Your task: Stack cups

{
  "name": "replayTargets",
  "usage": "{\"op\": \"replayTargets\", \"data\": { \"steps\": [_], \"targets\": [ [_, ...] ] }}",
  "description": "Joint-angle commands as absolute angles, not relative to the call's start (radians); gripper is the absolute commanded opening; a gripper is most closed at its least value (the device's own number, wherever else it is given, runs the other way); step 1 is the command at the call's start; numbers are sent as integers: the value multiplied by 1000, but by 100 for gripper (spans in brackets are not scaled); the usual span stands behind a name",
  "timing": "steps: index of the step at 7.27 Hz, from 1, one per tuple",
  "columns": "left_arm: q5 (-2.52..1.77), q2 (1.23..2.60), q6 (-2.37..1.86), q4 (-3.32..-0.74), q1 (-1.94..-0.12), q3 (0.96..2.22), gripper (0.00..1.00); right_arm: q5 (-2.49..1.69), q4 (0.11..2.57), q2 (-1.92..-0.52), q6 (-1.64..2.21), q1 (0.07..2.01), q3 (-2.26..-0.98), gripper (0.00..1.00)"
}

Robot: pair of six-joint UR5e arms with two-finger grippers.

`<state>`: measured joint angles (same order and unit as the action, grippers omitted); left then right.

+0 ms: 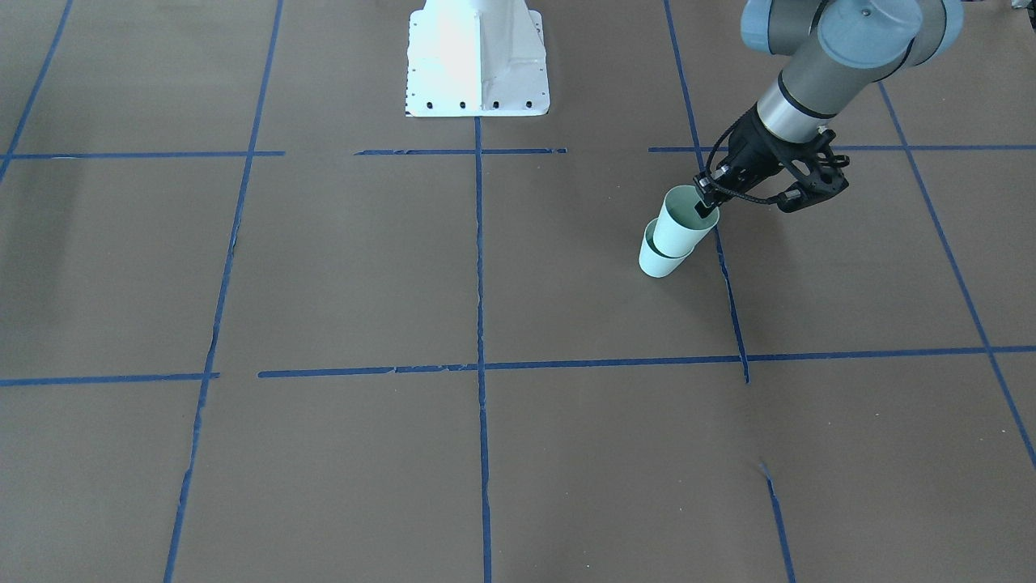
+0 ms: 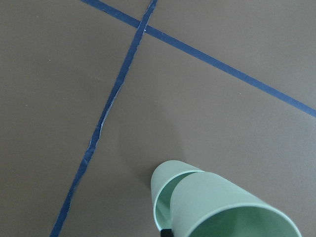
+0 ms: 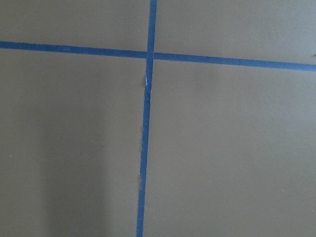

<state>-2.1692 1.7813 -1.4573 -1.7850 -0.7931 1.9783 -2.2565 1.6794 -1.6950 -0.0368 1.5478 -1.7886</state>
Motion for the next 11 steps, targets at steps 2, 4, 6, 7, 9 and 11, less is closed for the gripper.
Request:
{"op": "replayTargets", "data": {
  "steps": [2, 4, 6, 7, 9, 11],
  "targets": [
    [-2168, 1776, -1457, -1784, -787, 1980, 0, -2256, 1680, -1695, -37, 1548, -1789, 100],
    [-2168, 1775, -1457, -1782, -782, 1977, 27, -2256, 1680, -1695, -37, 1548, -1789, 100],
    [-2169, 1775, -1457, -1782, -775, 1967, 62, -2256, 1680, -1695, -37, 1548, -1789, 100],
    [-2169, 1775, -1459, -1782, -775, 1967, 63, -2256, 1680, -1695, -37, 1548, -1789, 100],
    [-2180, 1746, -1346, -1782, -819, 1989, 62, -2256, 1680, -1695, -37, 1548, -1789, 100],
    [-2186, 1621, -965, -1784, -970, 1988, 62, -2256, 1680, -1695, -37, 1548, -1789, 100]
  ]
}}
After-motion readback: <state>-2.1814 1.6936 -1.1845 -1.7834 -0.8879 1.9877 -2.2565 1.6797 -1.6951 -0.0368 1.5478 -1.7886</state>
